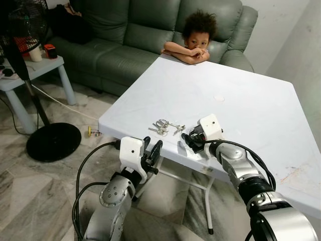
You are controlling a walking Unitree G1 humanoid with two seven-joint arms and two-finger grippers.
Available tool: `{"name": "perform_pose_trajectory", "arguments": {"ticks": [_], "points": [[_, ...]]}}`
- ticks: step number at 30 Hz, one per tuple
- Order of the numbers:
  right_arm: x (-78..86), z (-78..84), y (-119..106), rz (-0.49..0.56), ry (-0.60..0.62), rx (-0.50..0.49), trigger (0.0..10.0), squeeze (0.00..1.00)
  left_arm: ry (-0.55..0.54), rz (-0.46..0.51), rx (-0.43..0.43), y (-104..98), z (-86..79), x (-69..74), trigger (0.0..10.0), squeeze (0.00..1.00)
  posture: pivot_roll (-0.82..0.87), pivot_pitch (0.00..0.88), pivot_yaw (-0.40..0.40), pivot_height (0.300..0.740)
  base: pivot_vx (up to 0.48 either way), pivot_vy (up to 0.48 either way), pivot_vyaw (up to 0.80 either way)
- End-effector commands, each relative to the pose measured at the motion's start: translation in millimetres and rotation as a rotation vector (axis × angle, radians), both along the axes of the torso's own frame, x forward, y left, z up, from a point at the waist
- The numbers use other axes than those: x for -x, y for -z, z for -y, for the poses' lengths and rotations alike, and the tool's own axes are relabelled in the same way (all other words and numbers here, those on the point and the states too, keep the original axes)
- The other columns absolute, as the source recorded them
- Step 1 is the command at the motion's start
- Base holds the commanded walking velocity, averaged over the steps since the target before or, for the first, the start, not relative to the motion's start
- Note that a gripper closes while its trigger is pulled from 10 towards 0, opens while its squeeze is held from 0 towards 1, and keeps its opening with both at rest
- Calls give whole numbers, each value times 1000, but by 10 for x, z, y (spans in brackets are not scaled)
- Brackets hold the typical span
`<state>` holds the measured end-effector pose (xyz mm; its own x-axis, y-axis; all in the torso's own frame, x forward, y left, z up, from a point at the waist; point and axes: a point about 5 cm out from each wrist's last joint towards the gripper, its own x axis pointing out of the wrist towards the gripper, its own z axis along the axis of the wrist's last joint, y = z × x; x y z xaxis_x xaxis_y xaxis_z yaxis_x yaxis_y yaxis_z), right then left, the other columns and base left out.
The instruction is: Hang keys on a hook
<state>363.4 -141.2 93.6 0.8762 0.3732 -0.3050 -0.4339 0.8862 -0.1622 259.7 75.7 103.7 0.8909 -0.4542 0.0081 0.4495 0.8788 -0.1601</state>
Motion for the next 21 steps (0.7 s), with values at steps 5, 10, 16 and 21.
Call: {"name": "perform_pose_trajectory", "arguments": {"ticks": [5, 10, 16, 21], "points": [[-32, 72, -75, 3, 39, -52, 10000, 0, 4, -7, 30, -44, 104, 86, 10000, 0, 128, 114, -155, 740, 0, 0, 0], [-62, 53, -115, -13, 41, -75, 10000, 0, -5, -20, 32, -38, 107, 137, 10000, 0, 138, 131, -162, 740, 0, 0, 0], [-88, 24, -173, -7, 23, -97, 8627, 0, -11, -33, 26, -20, 95, 184, 10000, 0, 144, 140, -168, 740, 0, 0, 0], [-100, 48, -243, 40, 19, -115, 0, 0, -17, -39, 23, -19, 87, 189, 10000, 0, 144, 140, -171, 740, 0, 0, 0]]}}
